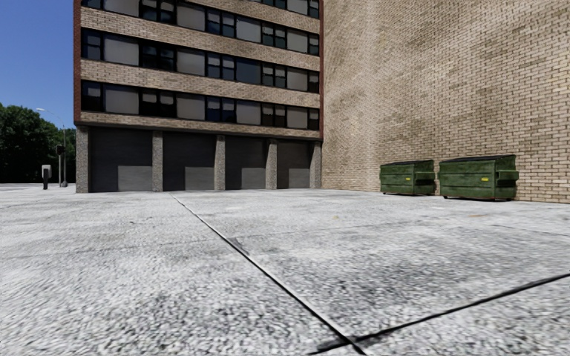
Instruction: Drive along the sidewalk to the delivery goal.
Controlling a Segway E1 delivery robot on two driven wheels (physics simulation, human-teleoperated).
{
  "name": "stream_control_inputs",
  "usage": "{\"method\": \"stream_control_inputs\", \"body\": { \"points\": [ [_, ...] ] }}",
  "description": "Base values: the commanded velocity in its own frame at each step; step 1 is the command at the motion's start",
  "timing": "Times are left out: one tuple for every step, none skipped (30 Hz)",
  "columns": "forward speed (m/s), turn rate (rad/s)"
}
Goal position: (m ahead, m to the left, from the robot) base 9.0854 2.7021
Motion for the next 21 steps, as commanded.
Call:
{"method": "stream_control_inputs", "body": {
  "points": [
    [1.90,0.00],
    [1.90,0.00],
    [1.90,0.00],
    [1.90,0.00],
    [1.90,0.00],
    [1.90,0.00],
    [1.90,0.00],
    [1.90,0.00],
    [1.90,0.00],
    [1.90,0.00],
    [1.90,0.00],
    [1.90,0.00],
    [1.90,0.00],
    [1.90,0.05],
    [1.90,0.20],
    [1.90,0.33],
    [1.90,0.33],
    [1.90,0.46],
    [1.90,0.52],
    [1.90,0.56],
    [1.90,0.56]
  ]
}}
